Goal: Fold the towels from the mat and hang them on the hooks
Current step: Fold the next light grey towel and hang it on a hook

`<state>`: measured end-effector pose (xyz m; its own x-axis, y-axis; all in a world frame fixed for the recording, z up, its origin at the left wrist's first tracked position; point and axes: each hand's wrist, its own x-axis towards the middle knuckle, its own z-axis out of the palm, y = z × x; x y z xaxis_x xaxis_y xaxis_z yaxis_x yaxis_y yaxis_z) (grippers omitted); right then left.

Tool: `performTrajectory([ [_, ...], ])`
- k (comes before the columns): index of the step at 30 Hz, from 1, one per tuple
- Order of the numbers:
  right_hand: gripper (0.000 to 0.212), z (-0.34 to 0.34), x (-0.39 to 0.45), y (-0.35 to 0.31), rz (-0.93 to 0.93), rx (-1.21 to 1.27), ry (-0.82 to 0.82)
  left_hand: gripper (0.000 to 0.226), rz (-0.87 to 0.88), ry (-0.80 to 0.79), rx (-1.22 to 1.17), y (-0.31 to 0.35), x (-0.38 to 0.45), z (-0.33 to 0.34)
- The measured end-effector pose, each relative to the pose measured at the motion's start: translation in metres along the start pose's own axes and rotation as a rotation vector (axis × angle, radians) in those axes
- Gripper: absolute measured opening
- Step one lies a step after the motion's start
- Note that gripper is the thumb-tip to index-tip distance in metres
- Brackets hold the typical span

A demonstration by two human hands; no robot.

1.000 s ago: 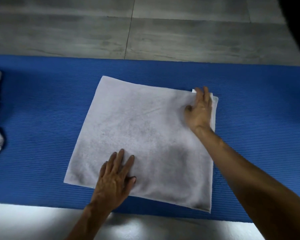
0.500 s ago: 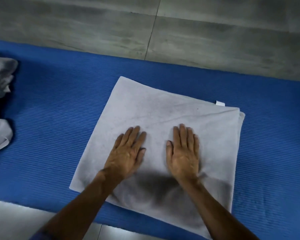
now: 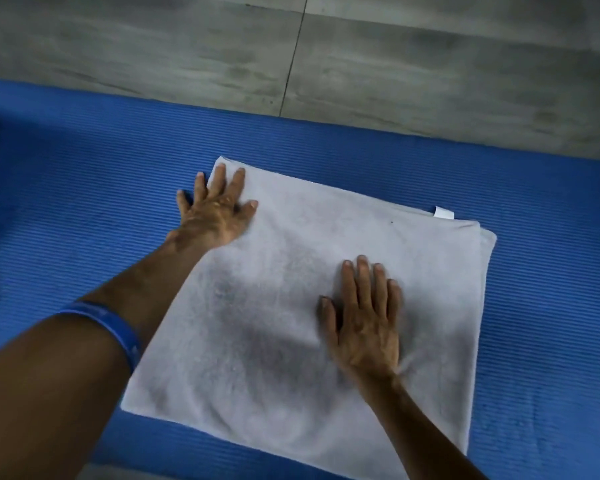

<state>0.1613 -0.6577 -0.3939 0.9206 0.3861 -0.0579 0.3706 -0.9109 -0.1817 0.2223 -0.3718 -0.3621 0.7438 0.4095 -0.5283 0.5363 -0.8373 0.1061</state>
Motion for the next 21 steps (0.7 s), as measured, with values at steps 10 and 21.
performTrajectory([
  [10,0.068,0.000,-0.001,0.000,0.001,-0.009,-0.059,0.059,0.337,0.321,0.011,-0.036,-0.150,0.121],
  [21,0.069,-0.004,-0.005,0.001,-0.025,0.030,-0.141,0.061,0.120,0.233,-0.045,-0.099,-0.225,0.140],
])
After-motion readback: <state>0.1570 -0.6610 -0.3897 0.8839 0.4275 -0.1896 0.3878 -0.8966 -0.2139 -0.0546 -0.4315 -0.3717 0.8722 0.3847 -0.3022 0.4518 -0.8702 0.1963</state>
